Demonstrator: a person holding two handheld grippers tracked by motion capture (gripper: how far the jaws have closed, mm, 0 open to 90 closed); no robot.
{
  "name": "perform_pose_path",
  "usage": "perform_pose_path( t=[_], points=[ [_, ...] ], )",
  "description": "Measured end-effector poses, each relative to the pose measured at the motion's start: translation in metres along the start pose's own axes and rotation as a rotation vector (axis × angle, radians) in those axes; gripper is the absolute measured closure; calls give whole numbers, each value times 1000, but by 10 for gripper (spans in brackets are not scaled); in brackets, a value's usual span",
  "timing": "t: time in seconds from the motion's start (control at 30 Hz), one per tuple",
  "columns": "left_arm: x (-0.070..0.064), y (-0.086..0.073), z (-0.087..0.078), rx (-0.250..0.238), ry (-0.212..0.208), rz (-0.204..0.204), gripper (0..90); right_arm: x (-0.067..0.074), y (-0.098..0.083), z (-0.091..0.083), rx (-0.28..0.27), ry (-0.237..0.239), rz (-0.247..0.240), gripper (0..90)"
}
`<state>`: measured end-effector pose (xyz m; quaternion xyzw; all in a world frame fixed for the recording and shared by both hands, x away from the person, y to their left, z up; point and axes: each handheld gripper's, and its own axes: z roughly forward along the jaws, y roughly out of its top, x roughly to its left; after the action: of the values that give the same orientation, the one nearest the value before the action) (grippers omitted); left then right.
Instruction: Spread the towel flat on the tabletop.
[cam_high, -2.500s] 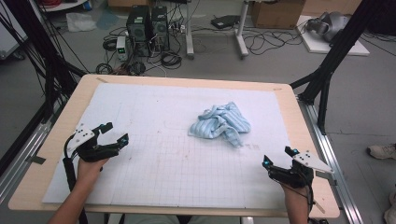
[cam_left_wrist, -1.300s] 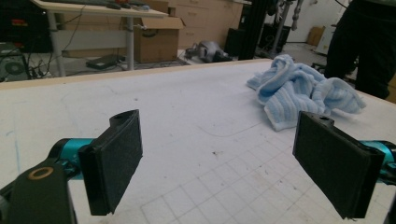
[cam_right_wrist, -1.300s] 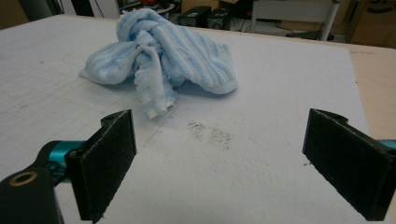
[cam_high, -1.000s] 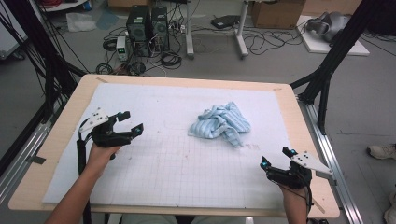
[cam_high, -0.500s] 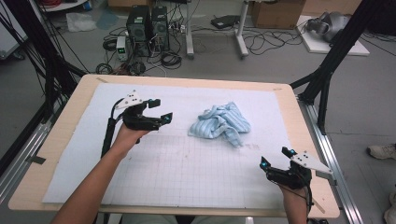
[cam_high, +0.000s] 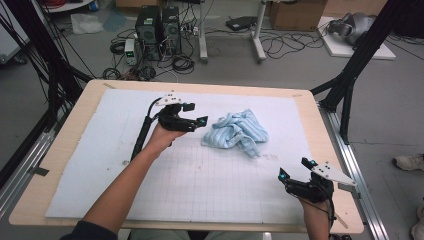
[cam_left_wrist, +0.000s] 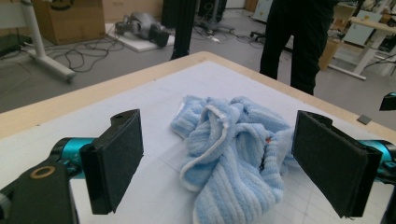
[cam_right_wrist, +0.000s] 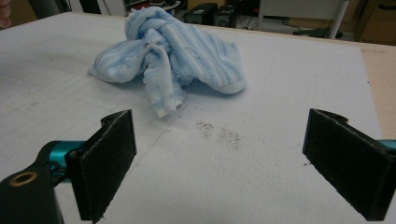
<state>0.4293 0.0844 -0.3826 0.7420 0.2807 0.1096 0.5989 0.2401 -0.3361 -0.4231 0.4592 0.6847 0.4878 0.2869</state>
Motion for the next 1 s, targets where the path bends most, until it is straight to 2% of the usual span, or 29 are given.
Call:
perform_pose_path(
  t=[0.23,0.4,0.6,0.63,0.67,0.77,0.9,0.93,0.97,1.0],
  points=[
    [-4,-6,29,54,-26,11,199,-1,0,0,0,4,9,89],
    [-3,-9,50,96,-23,19,216,-1,0,0,-1,8,14,88],
    [-3,-14,80,183,15,44,229,-2,0,1,-1,13,20,88],
    [-4,-16,85,196,34,58,228,-2,-1,1,-1,14,20,88],
    [-5,-17,88,205,47,60,228,-2,-1,1,-4,14,21,88],
    [-6,-22,96,219,48,57,235,-4,-1,0,-7,13,24,88],
    [-6,-24,98,220,36,58,349,-5,-2,-1,-4,12,27,88],
    [-5,-25,98,221,20,50,475,-5,-2,-1,-7,13,26,88],
    [-4,-25,97,229,9,52,550,-5,-2,-1,-5,14,28,88],
    [-4,-25,97,233,-4,53,550,-5,-2,-1,-5,14,28,88]
  ],
)
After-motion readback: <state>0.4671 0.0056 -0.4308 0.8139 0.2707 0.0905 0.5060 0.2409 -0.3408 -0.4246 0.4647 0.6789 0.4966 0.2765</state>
